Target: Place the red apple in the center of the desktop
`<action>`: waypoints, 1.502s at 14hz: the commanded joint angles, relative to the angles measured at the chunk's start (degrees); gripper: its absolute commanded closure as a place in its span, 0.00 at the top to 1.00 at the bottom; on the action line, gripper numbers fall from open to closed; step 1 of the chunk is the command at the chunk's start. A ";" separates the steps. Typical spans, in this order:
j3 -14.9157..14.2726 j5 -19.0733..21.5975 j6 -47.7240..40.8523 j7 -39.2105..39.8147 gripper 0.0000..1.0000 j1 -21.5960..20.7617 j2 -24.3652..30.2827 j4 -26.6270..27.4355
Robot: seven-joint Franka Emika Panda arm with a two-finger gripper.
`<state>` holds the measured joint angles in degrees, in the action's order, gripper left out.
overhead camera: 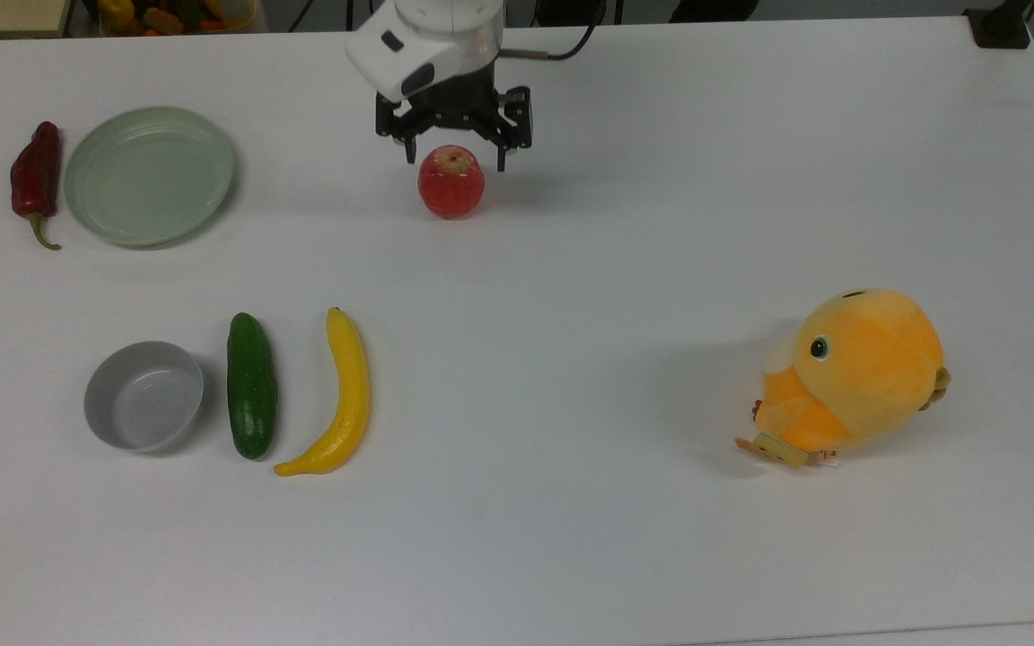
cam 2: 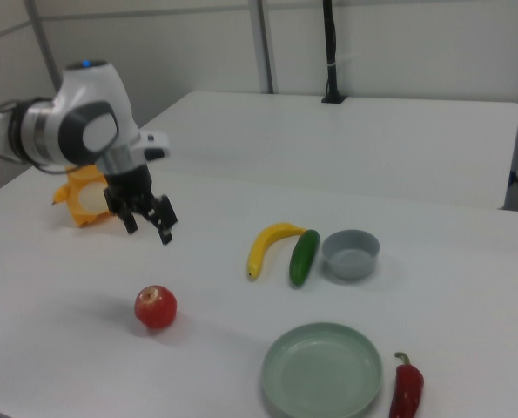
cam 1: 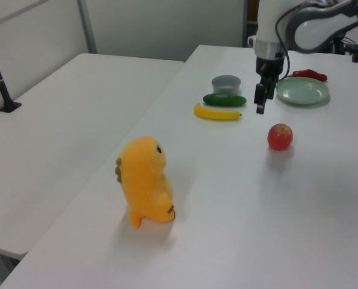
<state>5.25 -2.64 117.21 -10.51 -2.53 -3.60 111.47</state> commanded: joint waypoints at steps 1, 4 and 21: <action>0.29 2.28 -8.11 -2.76 1.00 0.24 0.78 -8.79; -0.15 4.22 -13.30 -2.94 1.00 0.24 2.45 -13.90; -3.67 5.46 -17.62 12.71 1.00 -0.20 3.77 -17.78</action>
